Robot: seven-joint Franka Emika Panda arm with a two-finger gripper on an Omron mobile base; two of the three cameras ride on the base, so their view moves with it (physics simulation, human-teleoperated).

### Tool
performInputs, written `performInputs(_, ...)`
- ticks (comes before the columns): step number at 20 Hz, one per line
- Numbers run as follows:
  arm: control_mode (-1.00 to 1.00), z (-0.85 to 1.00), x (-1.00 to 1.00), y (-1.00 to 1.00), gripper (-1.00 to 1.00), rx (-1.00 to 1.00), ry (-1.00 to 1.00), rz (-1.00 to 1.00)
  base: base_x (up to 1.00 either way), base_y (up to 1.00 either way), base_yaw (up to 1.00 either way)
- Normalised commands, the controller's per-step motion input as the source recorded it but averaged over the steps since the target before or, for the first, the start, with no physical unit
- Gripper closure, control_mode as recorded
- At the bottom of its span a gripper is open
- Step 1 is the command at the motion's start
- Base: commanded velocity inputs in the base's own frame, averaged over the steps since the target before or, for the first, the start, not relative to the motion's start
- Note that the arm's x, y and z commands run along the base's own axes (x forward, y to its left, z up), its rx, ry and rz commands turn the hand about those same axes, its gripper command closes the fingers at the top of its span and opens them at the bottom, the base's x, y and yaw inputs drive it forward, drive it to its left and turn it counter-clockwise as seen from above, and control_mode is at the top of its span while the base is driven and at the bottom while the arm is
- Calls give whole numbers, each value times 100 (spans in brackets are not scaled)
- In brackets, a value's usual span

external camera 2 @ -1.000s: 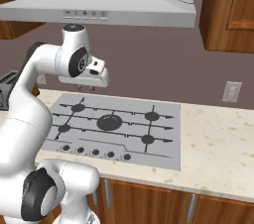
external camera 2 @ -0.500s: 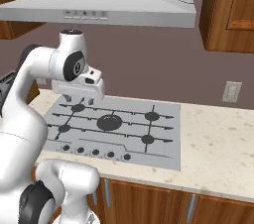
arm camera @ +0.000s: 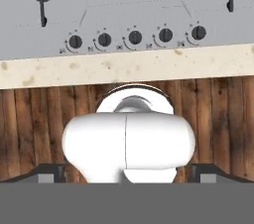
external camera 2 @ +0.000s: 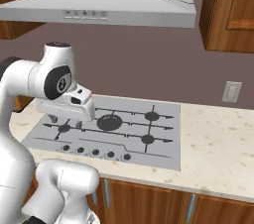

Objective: Close all open cabinet doors.

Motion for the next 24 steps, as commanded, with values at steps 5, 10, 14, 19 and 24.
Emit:
performInputs(5, -100, 27, -94, 0, -100, 0, 15, -13, 0, 0, 0)
performInputs(10, -100, 60, -64, 12, -100, 0, 9, -7, 0, 0, 0)
performInputs(14, -100, 70, -53, 16, -100, 0, 5, -1, 0, 0, 0)
performInputs(19, -100, 42, -54, 6, -100, -9, -4, 0, 0, 0, 0)
performInputs(24, -100, 2, -62, -5, -100, -17, -41, 0, 0, 0, 0)
